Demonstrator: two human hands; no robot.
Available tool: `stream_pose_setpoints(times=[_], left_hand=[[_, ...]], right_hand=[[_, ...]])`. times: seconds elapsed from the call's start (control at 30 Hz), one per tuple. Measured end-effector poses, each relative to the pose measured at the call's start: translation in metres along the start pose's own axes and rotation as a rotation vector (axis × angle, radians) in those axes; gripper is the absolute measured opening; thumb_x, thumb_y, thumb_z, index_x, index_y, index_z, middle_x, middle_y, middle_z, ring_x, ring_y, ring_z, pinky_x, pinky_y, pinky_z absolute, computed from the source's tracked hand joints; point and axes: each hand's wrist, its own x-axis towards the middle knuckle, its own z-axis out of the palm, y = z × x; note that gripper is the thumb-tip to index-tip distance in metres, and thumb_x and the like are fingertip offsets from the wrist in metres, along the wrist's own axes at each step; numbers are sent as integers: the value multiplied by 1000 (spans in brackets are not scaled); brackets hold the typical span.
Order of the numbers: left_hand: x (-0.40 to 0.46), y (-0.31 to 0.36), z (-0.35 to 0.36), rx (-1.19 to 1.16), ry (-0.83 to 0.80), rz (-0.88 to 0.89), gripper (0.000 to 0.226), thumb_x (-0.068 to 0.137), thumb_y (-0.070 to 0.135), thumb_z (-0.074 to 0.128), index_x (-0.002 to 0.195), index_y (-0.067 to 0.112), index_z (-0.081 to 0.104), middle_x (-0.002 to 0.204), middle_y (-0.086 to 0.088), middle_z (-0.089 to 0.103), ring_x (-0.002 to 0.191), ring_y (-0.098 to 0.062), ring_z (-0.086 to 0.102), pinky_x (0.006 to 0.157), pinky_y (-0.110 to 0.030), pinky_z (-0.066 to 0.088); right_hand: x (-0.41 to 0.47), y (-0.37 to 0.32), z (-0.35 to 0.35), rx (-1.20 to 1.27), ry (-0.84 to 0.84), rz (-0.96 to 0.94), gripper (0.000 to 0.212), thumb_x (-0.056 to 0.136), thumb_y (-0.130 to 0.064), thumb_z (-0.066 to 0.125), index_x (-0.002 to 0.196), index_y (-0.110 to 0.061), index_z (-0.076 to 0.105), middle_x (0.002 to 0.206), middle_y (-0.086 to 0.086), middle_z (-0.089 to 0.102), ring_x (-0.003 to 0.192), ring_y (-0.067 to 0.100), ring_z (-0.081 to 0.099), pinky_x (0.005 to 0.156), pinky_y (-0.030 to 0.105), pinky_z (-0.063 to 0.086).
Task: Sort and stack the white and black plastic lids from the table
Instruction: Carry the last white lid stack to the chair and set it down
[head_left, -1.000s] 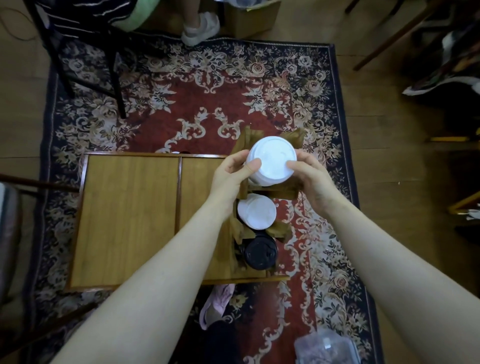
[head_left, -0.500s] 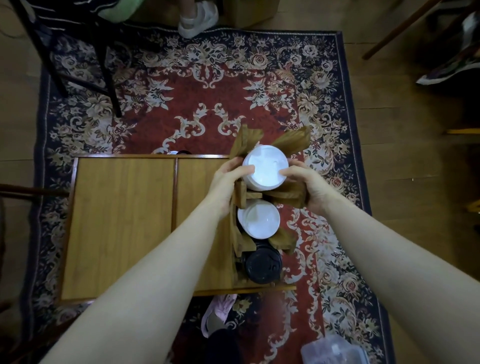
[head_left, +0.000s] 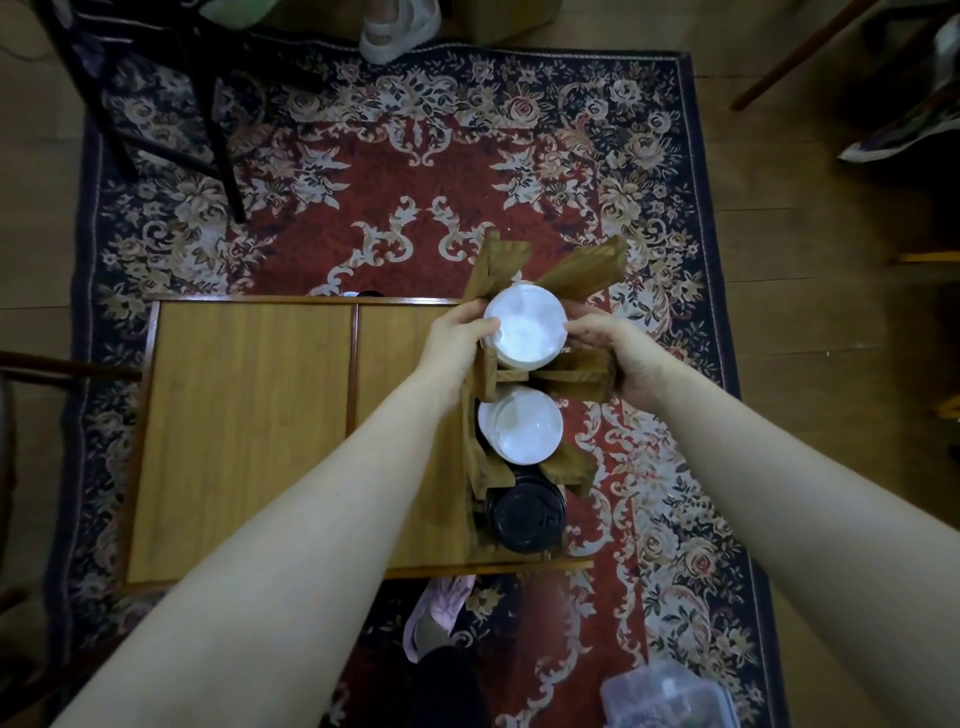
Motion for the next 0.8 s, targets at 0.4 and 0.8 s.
stream_pose_setpoints(times=[0.4,0.8], left_hand=[[-30,10,-10,80,-2,113,50,99,15,59,147,11,47,150,-5,49,137,-17,44,102,-24,34],[-120,-12,-137,267,189,403,44,98,9,59,140,21,53,130,10,50,126,-8,47,106,-24,36]], right_hand=[[-36,-1,13,-368,111,-246,47,95,-17,59,141,-17,50,136,-3,53,126,15,49,101,29,40],[-125,-6,96,-480,193,-536,40,96,-13,60,134,-25,57,132,-12,56,122,3,50,93,15,43]])
